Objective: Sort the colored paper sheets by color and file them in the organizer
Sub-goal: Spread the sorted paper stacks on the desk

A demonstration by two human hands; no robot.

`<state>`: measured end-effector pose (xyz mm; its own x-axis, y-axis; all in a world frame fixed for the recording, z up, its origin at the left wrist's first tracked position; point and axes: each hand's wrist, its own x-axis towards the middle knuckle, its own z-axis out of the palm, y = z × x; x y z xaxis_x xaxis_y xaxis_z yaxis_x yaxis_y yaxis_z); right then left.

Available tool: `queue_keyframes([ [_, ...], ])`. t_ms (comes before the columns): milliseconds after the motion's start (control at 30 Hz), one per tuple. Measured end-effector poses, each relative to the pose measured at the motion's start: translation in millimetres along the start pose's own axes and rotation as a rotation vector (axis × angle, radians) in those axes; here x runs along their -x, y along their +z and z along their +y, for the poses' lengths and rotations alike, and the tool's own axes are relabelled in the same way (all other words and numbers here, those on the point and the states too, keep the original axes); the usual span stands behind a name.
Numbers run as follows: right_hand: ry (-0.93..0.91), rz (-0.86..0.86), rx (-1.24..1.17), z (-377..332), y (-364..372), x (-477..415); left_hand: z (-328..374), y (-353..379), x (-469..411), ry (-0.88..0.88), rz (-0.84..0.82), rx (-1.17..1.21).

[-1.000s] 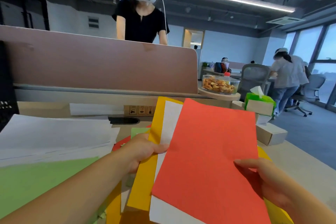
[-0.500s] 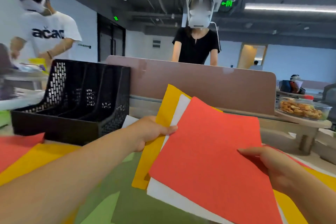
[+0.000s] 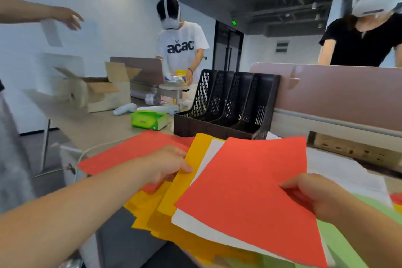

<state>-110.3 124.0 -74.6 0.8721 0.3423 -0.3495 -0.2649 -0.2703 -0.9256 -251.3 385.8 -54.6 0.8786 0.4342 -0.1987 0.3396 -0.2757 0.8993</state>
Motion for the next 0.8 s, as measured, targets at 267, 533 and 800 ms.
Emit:
queue_keyframes([
  [267, -0.063, 0.161, 0.089, 2, 0, 1, -27, 6, -8, 0.158, 0.428, -0.809],
  [533, -0.053, 0.228, 0.012, -6, -72, 21, 26, 77, -26, 0.124, -0.003, -0.175],
  [800, -0.044, 0.356, -0.253, 17, -174, 28, 68, 161, -65, 0.004, -0.156, 0.135],
])
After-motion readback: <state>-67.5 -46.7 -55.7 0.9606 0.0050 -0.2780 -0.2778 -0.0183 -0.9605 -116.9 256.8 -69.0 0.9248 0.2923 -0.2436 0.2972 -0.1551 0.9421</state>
